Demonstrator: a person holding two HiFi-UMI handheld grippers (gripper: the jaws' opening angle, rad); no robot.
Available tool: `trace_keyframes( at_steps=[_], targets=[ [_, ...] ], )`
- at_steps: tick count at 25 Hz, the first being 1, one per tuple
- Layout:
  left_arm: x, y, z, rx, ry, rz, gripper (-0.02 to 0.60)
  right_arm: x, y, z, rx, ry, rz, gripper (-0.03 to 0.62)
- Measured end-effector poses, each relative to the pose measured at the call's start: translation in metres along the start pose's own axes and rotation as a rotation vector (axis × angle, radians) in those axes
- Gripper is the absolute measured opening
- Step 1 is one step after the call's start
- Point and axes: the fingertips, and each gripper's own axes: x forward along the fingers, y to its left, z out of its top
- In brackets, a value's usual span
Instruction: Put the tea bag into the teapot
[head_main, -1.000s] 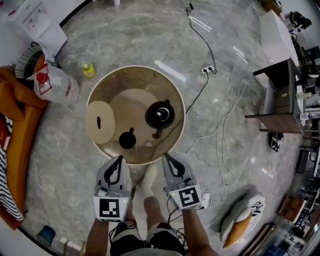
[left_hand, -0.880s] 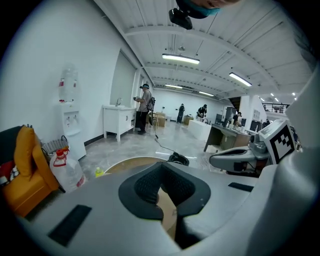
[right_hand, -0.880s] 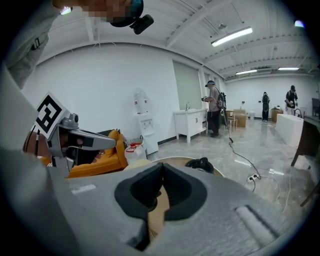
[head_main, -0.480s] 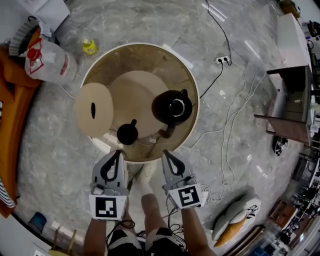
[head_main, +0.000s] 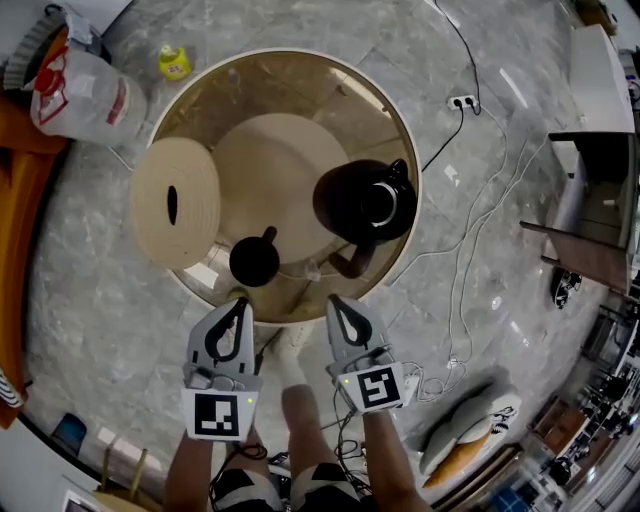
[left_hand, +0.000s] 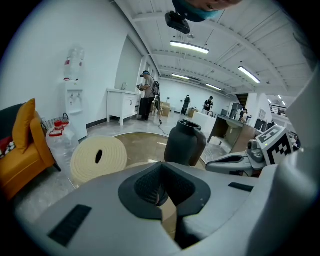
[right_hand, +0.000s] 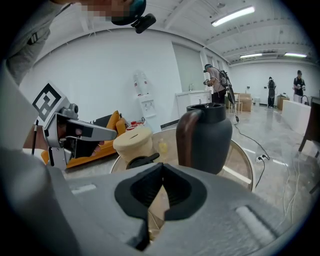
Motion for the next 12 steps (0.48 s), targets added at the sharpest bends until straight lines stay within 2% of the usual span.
trace_keyframes(
  at_steps=[7, 8, 9, 12],
  targets=[
    [0.001, 0.009, -0.009, -0.001, 0.007, 0.009, 0.017, 0.027, -0.002, -0.027, -0.028, 0.054, -0.004, 0.002],
    [0.000, 0.012, -0.010, -0.003, 0.010, 0.012, 0.017, 0.031, -0.001, -0.032, -0.026, 0.064, 0.004, 0.068],
    [-0.001, 0.014, -0.010, -0.005, 0.013, 0.016, 0.017, 0.034, 0.000, -0.036, -0.025, 0.075, 0.011, 0.098],
    [-0.002, 0.019, -0.012, -0.017, 0.014, 0.025, 0.017, 0.044, 0.000, -0.050, -0.027, 0.112, 0.016, 0.109]
  ],
)
